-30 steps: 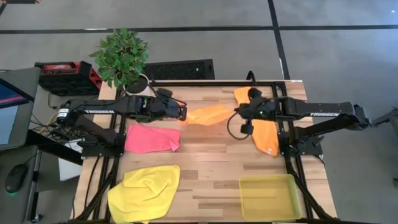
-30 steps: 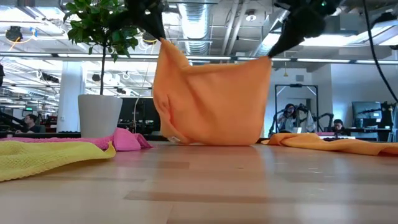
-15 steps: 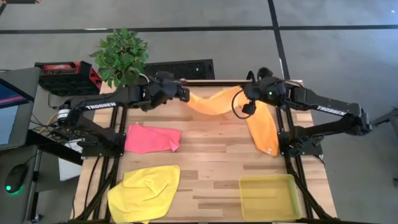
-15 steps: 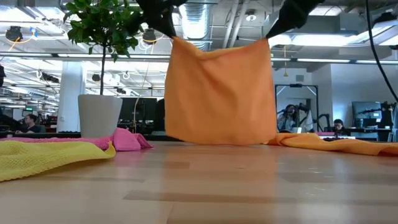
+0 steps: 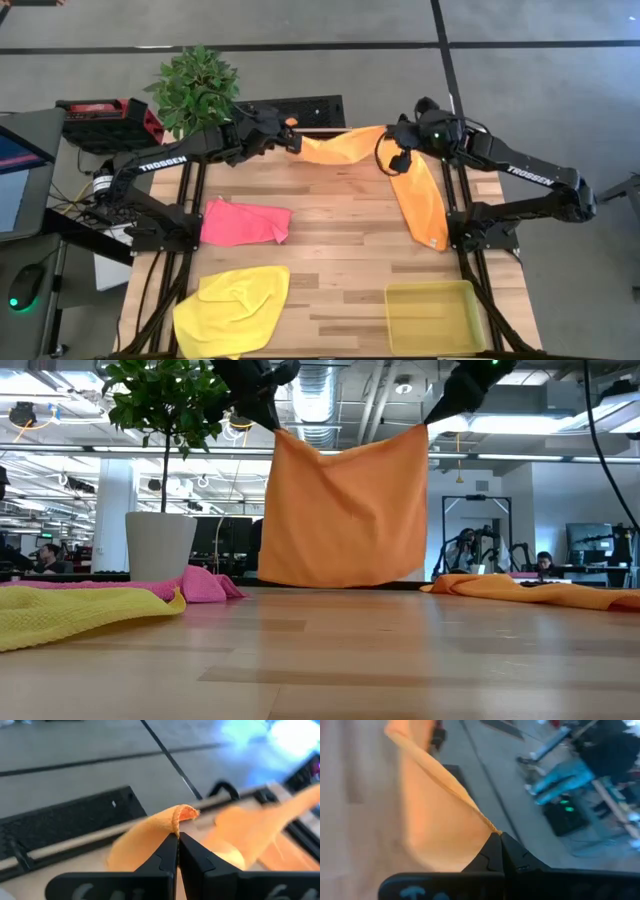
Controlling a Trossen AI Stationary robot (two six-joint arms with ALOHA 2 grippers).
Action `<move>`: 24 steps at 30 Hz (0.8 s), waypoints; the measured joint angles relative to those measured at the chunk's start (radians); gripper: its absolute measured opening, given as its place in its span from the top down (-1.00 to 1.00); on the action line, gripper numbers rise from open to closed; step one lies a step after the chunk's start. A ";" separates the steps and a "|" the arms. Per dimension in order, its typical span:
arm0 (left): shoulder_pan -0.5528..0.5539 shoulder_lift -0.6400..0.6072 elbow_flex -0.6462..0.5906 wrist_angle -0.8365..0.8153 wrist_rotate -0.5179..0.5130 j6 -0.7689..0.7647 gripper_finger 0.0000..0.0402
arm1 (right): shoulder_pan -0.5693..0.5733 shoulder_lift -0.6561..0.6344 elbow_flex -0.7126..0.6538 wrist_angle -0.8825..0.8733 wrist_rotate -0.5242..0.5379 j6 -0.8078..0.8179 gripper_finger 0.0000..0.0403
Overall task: Fold microfiber towels
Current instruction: Fold the left orange microfiber cloth
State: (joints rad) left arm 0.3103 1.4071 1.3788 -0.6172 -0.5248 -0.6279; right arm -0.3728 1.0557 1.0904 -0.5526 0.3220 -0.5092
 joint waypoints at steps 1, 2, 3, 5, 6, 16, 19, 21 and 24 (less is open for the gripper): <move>-0.012 0.000 0.000 -0.029 0.010 -0.002 1.00 | 0.013 0.000 0.000 -0.034 -0.022 0.027 1.00; -0.024 0.000 0.000 -0.065 0.022 -0.009 1.00 | 0.025 0.002 0.000 -0.077 -0.043 0.054 1.00; -0.037 0.000 0.000 -0.101 0.031 -0.021 1.00 | 0.038 0.005 -0.003 -0.119 -0.059 0.079 1.00; -0.070 0.006 0.000 -0.179 0.044 -0.063 1.00 | 0.074 0.011 -0.018 -0.175 -0.070 0.128 1.00; -0.088 0.012 -0.005 -0.206 0.048 -0.087 1.00 | 0.093 0.012 -0.029 -0.201 -0.073 0.152 1.00; -0.269 0.019 -0.110 -0.267 0.119 -0.355 1.00 | 0.255 0.012 -0.112 -0.343 -0.153 0.395 1.00; -0.318 0.020 -0.136 -0.267 0.168 -0.428 1.00 | 0.309 0.012 -0.147 -0.341 -0.191 0.453 1.00; -0.349 0.020 -0.157 -0.255 0.190 -0.484 1.00 | 0.344 0.012 -0.173 -0.338 -0.194 0.497 1.00; -0.396 0.020 -0.197 -0.255 0.220 -0.586 1.00 | 0.391 0.012 -0.197 -0.331 -0.194 0.556 1.00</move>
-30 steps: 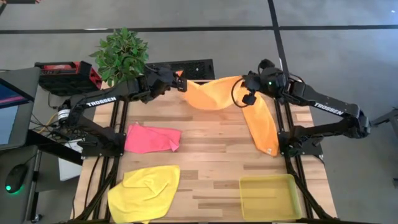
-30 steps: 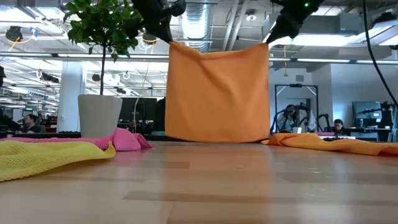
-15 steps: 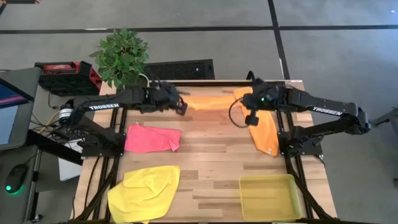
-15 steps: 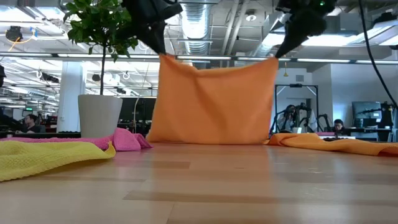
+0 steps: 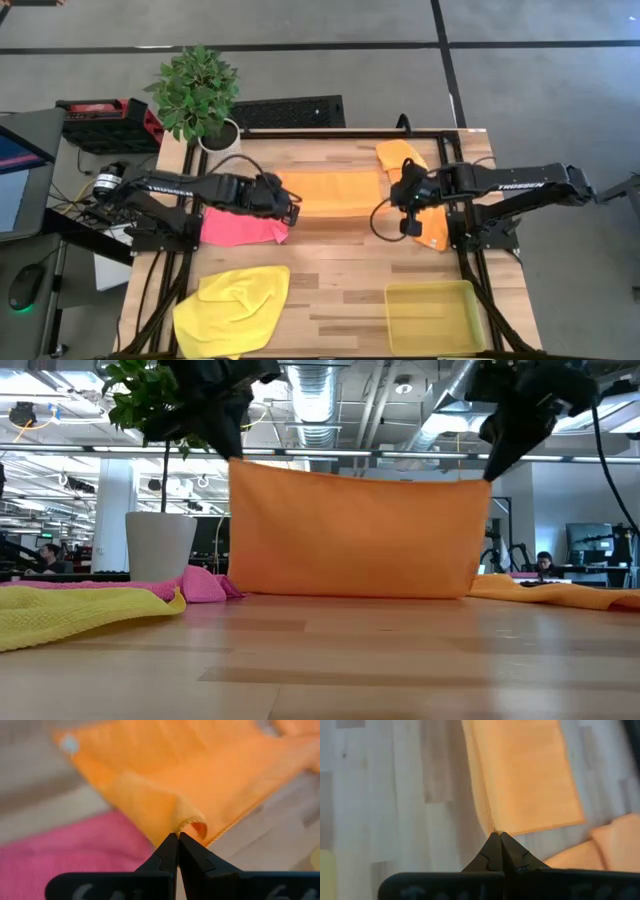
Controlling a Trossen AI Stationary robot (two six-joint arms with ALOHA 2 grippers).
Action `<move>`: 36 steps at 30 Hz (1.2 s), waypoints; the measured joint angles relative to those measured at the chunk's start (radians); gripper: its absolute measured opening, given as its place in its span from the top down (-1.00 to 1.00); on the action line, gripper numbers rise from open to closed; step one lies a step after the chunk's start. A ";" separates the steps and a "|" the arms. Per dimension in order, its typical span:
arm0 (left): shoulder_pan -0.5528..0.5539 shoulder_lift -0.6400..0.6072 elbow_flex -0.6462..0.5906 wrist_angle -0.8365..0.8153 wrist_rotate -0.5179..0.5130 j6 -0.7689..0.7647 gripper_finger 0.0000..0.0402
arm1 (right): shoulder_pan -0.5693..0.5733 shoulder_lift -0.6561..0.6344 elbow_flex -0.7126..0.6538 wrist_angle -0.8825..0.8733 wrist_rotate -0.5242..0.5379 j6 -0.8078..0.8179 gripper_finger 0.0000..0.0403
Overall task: Fold microfiber towels
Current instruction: Fold the left orange microfiber cloth
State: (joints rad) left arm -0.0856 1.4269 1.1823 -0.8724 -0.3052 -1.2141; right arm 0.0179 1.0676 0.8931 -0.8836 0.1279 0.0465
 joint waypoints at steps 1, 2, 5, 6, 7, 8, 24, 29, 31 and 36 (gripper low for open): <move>-0.016 0.000 -0.013 0.001 0.011 -0.041 1.00 | 0.014 0.000 -0.008 0.007 0.000 0.013 1.00; -0.033 0.000 -0.029 0.008 0.022 -0.081 1.00 | 0.027 0.000 -0.018 0.019 0.000 0.025 1.00; -0.082 0.000 -0.071 0.019 0.023 -0.188 1.00 | 0.054 0.000 -0.049 0.070 -0.001 0.053 0.99; -0.095 0.000 -0.078 0.018 0.018 -0.216 1.00 | 0.059 0.000 -0.059 0.082 0.000 0.060 0.99; -0.106 0.000 -0.086 0.020 0.016 -0.240 1.00 | 0.060 0.000 -0.071 0.100 0.000 0.067 0.99; -0.113 0.000 -0.094 0.021 0.015 -0.261 1.00 | 0.060 0.000 -0.083 0.125 0.001 0.074 0.99; -0.057 0.000 -0.210 0.046 -0.118 -0.343 1.00 | -0.085 0.197 -0.138 0.273 0.080 0.006 0.99; -0.008 0.000 -0.249 0.082 -0.177 -0.328 1.00 | -0.130 0.259 -0.138 0.343 0.115 -0.023 0.99; 0.017 0.000 -0.260 0.095 -0.205 -0.310 1.00 | -0.150 0.276 -0.138 0.360 0.129 -0.024 0.99; 0.093 0.000 -0.295 0.176 -0.204 -0.211 1.00 | -0.200 0.317 -0.138 0.380 0.172 -0.041 0.99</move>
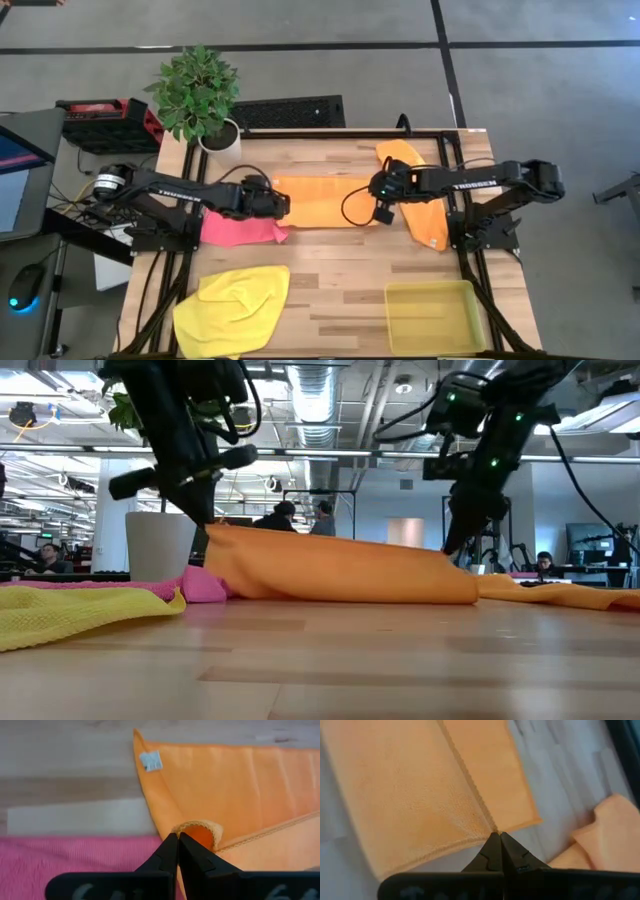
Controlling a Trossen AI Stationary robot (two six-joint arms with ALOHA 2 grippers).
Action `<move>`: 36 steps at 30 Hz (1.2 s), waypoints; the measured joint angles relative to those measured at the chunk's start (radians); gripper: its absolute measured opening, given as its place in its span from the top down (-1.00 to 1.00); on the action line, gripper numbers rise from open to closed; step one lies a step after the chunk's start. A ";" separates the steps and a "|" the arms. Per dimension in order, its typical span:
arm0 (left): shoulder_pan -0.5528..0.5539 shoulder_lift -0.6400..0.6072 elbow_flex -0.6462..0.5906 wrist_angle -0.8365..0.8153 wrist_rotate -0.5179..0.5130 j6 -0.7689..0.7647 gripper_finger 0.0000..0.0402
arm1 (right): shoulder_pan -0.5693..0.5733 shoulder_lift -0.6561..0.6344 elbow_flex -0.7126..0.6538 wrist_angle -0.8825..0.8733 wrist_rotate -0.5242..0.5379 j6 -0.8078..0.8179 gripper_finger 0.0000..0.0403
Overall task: Fold microfiber towels
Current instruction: Fold the left orange microfiber cloth
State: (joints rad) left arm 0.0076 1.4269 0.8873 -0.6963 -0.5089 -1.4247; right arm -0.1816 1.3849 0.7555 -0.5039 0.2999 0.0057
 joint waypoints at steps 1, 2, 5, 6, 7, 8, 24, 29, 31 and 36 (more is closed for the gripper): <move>0.014 0.000 -0.004 0.013 -0.001 0.016 1.00 | -0.008 0.007 0.000 0.008 0.009 -0.010 0.99; 0.028 0.000 -0.007 0.017 -0.007 0.033 1.00 | -0.014 0.014 0.000 0.021 0.015 -0.015 0.99; 0.067 0.000 -0.007 0.020 -0.030 0.073 1.00 | -0.033 0.031 0.001 0.058 0.018 -0.037 0.99; 0.080 0.000 -0.007 0.022 -0.030 0.084 1.00 | -0.039 0.031 0.000 0.061 0.018 -0.041 0.99; 0.092 0.000 -0.007 0.025 -0.030 0.095 1.00 | -0.044 0.032 0.000 0.070 0.018 -0.042 0.99; 0.105 0.000 -0.007 0.026 -0.029 0.104 1.00 | -0.048 0.037 0.001 0.086 0.019 -0.042 0.99; 0.166 0.114 -0.007 0.150 0.019 0.199 0.90 | -0.091 0.042 0.000 0.092 -0.004 -0.087 0.66; 0.172 0.150 -0.006 0.199 0.030 0.239 0.73 | -0.091 0.042 0.000 0.093 -0.003 -0.093 0.41; 0.181 0.152 -0.006 0.189 0.032 0.240 0.63 | -0.089 0.042 0.000 0.094 -0.003 -0.095 0.29; 0.211 0.145 0.003 0.191 0.049 0.288 0.36 | -0.089 0.042 0.007 0.075 -0.006 -0.094 -0.03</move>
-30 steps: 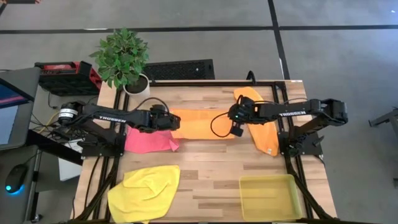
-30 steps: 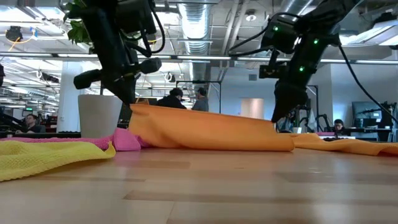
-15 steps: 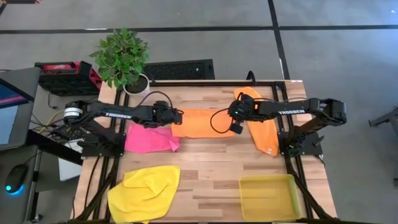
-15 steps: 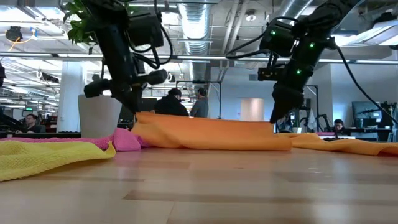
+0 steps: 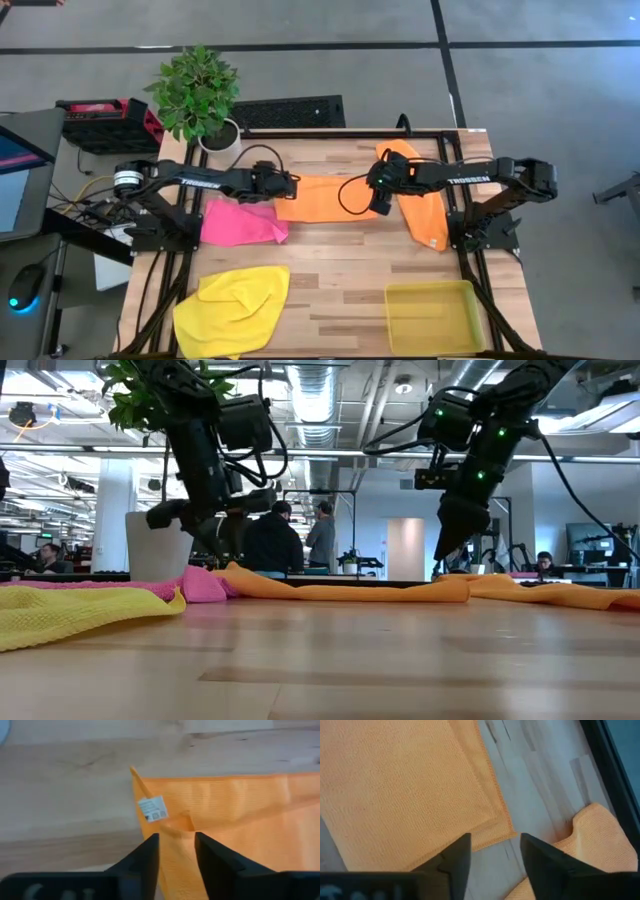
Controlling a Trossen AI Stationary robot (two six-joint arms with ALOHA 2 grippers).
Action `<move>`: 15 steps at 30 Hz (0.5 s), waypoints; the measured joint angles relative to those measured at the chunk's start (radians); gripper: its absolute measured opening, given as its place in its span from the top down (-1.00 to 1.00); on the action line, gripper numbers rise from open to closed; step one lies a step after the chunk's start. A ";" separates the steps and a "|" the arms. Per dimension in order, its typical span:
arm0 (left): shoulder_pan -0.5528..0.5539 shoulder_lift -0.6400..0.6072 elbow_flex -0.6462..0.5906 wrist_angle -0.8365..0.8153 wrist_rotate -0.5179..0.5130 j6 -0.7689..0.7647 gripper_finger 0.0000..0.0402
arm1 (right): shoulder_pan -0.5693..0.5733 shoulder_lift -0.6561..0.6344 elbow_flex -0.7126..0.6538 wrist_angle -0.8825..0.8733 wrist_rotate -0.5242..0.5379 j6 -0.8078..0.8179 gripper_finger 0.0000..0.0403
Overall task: Fold microfiber towels
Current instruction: Fold the left orange microfiber cloth
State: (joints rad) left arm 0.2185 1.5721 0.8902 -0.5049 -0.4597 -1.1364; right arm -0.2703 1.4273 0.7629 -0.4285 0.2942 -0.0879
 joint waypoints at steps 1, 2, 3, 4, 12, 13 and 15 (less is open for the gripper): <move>0.007 -0.005 0.007 -0.005 0.023 0.021 0.32 | 0.000 0.000 0.010 -0.017 -0.001 0.001 -0.08; 0.013 -0.008 0.015 0.001 0.040 0.047 0.29 | 0.000 0.000 0.023 -0.038 -0.001 0.005 -0.12; 0.018 -0.015 0.023 0.005 0.057 0.090 0.26 | 0.000 0.000 0.037 -0.053 -0.001 0.007 -0.15; 0.021 -0.021 0.030 -0.002 0.067 0.151 0.24 | 0.000 0.000 0.054 -0.077 -0.001 0.008 -0.17; -0.058 -0.054 0.066 -0.009 0.284 0.683 0.21 | 0.002 -0.001 0.210 -0.301 -0.119 0.008 -0.17; -0.077 -0.054 0.065 -0.016 0.310 0.730 0.21 | 0.002 -0.001 0.226 -0.318 -0.145 0.008 -0.16; -0.117 -0.054 0.065 -0.044 0.341 0.800 0.21 | 0.002 -0.001 0.255 -0.344 -0.185 0.008 -0.15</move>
State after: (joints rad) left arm 0.1019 1.5178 0.9554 -0.5488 -0.1186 -0.3367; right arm -0.2680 1.4265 1.0176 -0.7726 0.1096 -0.0795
